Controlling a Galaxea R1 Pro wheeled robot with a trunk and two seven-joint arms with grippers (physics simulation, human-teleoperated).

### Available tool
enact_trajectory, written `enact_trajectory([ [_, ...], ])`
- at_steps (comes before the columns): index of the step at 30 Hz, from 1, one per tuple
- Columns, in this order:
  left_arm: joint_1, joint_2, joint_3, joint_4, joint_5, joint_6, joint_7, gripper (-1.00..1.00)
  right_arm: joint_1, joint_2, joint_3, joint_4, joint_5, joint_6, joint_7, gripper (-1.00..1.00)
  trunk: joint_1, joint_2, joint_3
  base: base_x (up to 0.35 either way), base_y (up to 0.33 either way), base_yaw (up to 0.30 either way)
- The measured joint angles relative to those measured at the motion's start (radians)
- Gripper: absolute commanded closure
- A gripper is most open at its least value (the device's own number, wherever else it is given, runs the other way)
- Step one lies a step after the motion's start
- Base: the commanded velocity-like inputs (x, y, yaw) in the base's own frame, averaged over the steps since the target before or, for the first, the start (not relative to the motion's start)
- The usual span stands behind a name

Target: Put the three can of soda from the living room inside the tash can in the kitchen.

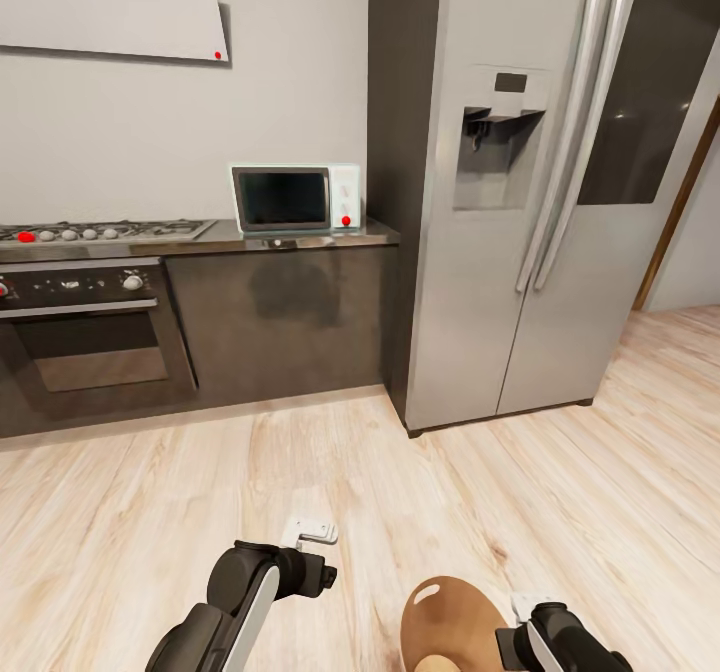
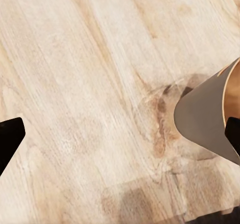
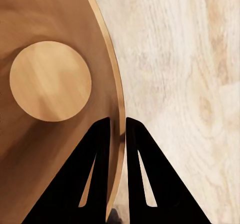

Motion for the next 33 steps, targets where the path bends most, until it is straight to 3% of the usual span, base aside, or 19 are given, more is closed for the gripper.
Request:
enact_trajectory([
  [17,0.0,0.0,0.0,-0.002,0.0,0.0,-0.026,-1.0,0.0,-0.001,-0.001,0.001,-0.001,0.0,0.001,1.0,0.0,0.0,0.0,0.0,0.0,-0.007],
  [29,0.0,0.0,0.001,0.0,0.001,-0.022,-0.027,-1.0,0.0,0.0,0.0,0.0,0.011,-0.002,-0.009,1.0,0.0,0.0,0.017,0.0,0.0,-0.092],
  [33,0.0,0.0,0.0,0.0,0.001,-0.023,-0.027,-1.0,0.0,0.0,0.0,0.0,0.009,-0.002,-0.008,1.0,-0.015,0.028,0.034,0.0,0.0,-0.074],
])
